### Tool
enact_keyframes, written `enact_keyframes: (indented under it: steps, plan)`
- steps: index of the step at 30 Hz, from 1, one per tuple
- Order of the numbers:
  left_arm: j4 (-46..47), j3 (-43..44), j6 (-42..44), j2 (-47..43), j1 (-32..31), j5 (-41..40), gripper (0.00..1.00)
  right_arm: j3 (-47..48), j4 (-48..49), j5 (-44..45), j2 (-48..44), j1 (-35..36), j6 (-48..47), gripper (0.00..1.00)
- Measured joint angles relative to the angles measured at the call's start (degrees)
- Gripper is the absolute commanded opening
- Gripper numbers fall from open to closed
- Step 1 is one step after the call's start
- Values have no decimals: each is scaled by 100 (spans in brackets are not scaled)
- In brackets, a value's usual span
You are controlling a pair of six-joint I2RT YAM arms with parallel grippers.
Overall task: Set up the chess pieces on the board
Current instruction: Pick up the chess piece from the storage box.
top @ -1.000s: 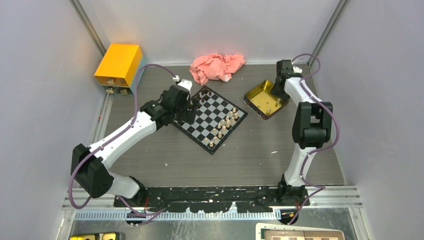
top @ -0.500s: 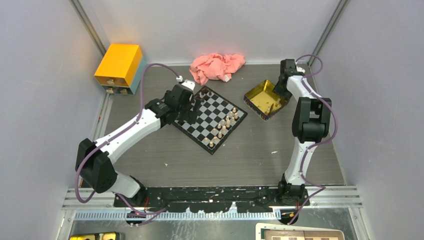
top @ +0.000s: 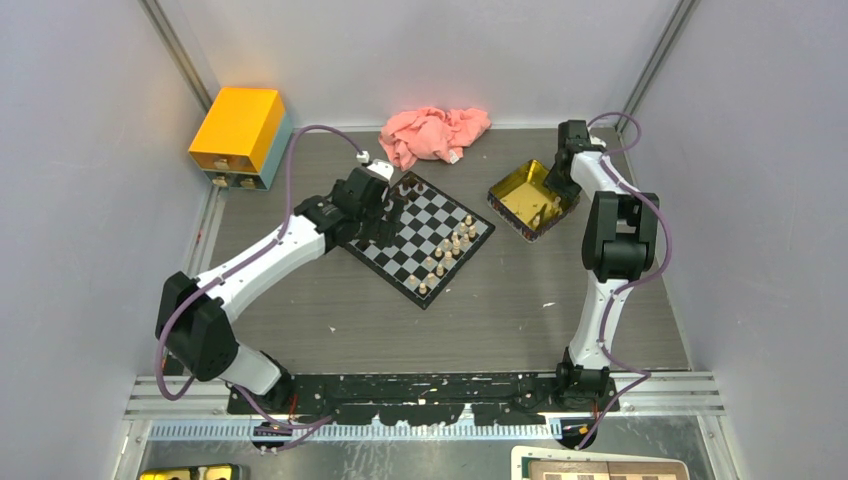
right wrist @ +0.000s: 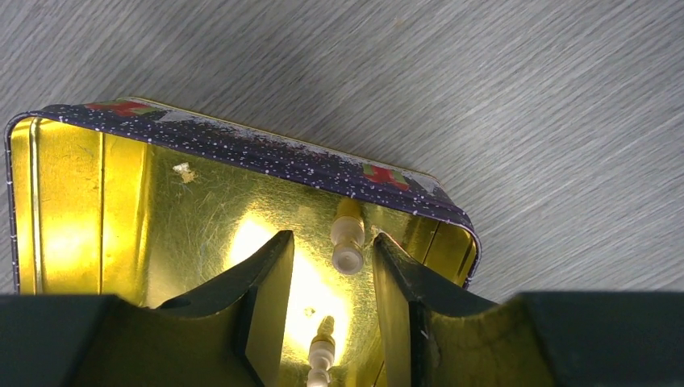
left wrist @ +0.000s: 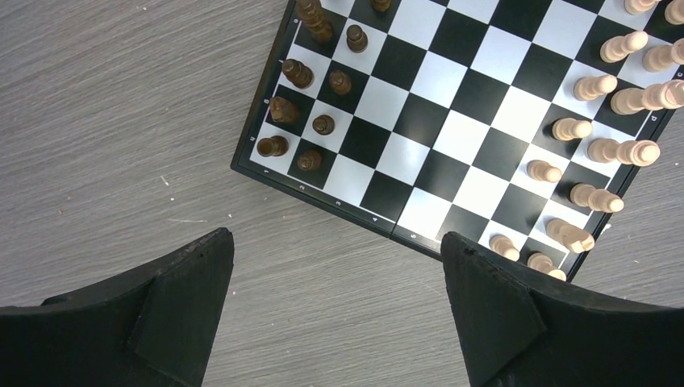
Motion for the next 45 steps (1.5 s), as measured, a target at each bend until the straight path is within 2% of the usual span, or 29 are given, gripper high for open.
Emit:
enact_keyframes:
  steps: [12, 26, 37, 45]
  plan:
    - [20, 0, 13, 44, 0, 0, 100, 17, -11, -66, 55, 0, 7, 40]
    - [20, 0, 24, 44, 0, 39, 100, 17, -24, -63, 55, -4, 17, 19]
    - [20, 0, 35, 44, 0, 39, 100, 17, -24, -66, 52, -4, 22, 8]
    - [20, 0, 35, 44, 0, 39, 100, 17, -28, -96, 52, -4, 22, 8]
